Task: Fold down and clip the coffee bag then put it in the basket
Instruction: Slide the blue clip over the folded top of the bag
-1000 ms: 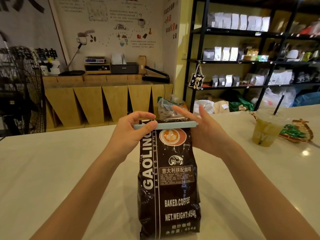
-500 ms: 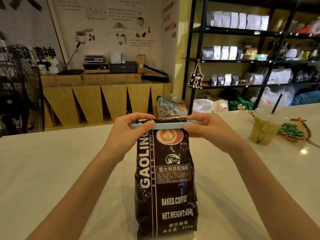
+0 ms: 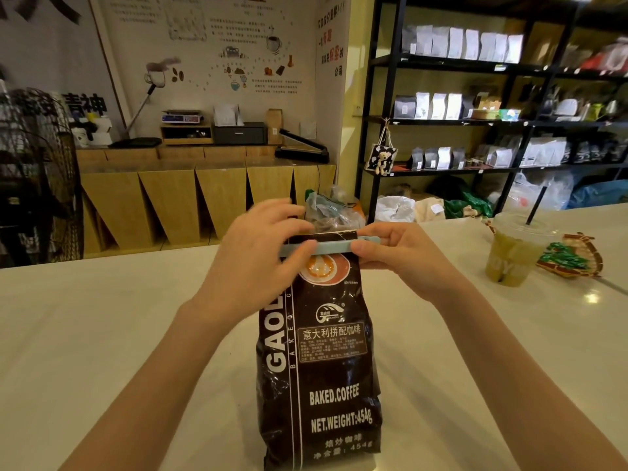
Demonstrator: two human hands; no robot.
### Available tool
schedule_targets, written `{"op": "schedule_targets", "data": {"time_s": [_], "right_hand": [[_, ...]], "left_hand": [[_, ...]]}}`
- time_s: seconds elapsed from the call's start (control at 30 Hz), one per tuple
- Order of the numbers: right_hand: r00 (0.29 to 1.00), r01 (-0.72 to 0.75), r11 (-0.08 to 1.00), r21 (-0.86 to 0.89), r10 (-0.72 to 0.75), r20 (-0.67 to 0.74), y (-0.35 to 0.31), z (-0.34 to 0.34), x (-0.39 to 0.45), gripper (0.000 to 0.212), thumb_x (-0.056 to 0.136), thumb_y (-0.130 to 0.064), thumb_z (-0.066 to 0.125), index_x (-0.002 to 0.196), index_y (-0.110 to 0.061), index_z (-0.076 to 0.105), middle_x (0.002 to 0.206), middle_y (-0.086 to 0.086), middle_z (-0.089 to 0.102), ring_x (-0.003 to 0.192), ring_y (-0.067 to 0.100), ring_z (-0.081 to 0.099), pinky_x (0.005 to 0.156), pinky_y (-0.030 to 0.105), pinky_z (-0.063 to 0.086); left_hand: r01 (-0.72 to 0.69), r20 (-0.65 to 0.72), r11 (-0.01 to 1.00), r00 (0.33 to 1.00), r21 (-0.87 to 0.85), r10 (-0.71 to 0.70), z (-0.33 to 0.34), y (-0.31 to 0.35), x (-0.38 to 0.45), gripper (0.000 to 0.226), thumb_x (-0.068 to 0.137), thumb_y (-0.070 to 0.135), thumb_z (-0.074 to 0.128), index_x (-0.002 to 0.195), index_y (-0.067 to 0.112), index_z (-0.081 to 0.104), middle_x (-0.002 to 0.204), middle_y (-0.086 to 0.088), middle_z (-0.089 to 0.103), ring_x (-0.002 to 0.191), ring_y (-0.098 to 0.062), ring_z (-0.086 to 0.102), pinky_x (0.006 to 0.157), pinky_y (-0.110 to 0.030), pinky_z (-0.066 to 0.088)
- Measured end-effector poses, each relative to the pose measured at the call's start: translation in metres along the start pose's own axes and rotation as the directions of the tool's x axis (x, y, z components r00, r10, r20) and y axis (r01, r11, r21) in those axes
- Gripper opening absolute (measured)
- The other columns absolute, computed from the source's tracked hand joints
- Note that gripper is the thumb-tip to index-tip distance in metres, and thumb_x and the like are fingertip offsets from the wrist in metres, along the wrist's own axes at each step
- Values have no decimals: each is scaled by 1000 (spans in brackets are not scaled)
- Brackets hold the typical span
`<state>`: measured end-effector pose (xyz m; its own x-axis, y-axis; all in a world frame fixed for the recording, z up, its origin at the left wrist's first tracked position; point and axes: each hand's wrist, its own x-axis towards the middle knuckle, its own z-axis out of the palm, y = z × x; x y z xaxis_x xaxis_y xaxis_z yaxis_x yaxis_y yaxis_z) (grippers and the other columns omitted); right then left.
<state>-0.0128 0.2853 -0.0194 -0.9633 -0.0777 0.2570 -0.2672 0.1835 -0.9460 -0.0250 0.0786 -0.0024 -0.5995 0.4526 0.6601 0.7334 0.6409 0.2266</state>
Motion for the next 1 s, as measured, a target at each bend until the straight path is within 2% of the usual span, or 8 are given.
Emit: {"op": "schedule_targets", "data": {"time_s": [0.07,0.13,0.2,0.3,0.47,0.57,0.73,1.0], "right_hand": [[1000,21,999,32,-22,22,-2,1,-1,25,68,-23,67,90,-12,67,78,0,74,77,14,71,71,23,57],[998,46,998,42,-48,36,-4,1,-3,21,69,-21,66,89,-13,67,74,-3,74,73,12,70,69,21,56],[997,72,997,40,-73,25,-2,1,-5,16,73,-17,66,88,-13,67,73,-4,74,72,11,70,69,20,56],[995,95,992,79,-93,-25,5,4,-8,20,71,-18,67,90,-13,67,75,-3,73,74,12,69,72,22,56],[997,73,989,131,-71,-15,10,5,-14,31,76,-21,60,105,-12,65,98,8,71,92,19,68,83,25,54],[985,138,988,70,-130,-111,13,9,-17,27,84,-12,57,110,-6,63,104,16,70,97,25,66,89,32,53],[937,263,964,22,-250,-244,18,22,-22,23,85,-7,57,94,-25,68,80,-11,75,83,9,68,74,19,53],[890,315,949,22,-287,-355,27,35,-27,21,86,-9,56,98,-22,68,80,-12,74,84,9,69,72,19,53]], "left_hand": [[-93,72,993,993,68,88,7,15,6,40,90,33,45,127,20,47,131,1,54,125,-14,43,103,-27,27],[-100,158,984,984,146,76,15,24,12,41,93,37,37,130,22,40,125,1,57,112,-14,52,94,-29,39],[-92,178,980,982,176,60,17,25,16,37,93,40,34,124,22,43,113,2,61,97,-13,57,80,-29,44],[-53,144,991,989,125,35,17,26,17,31,91,41,39,112,22,51,100,4,63,84,-11,55,71,-25,36],[3,102,995,995,95,-13,21,27,14,31,89,41,44,113,25,56,99,4,66,87,-12,57,73,-24,33],[28,86,997,996,68,-34,23,27,14,31,88,40,47,113,26,58,100,4,67,90,-14,58,78,-29,37],[52,68,999,996,5,-52,26,30,13,29,87,37,51,110,24,62,97,2,70,88,-17,60,85,-38,42],[54,61,998,997,8,-55,31,28,11,29,86,38,52,109,23,62,98,2,70,90,-18,61,86,-41,44]]}}
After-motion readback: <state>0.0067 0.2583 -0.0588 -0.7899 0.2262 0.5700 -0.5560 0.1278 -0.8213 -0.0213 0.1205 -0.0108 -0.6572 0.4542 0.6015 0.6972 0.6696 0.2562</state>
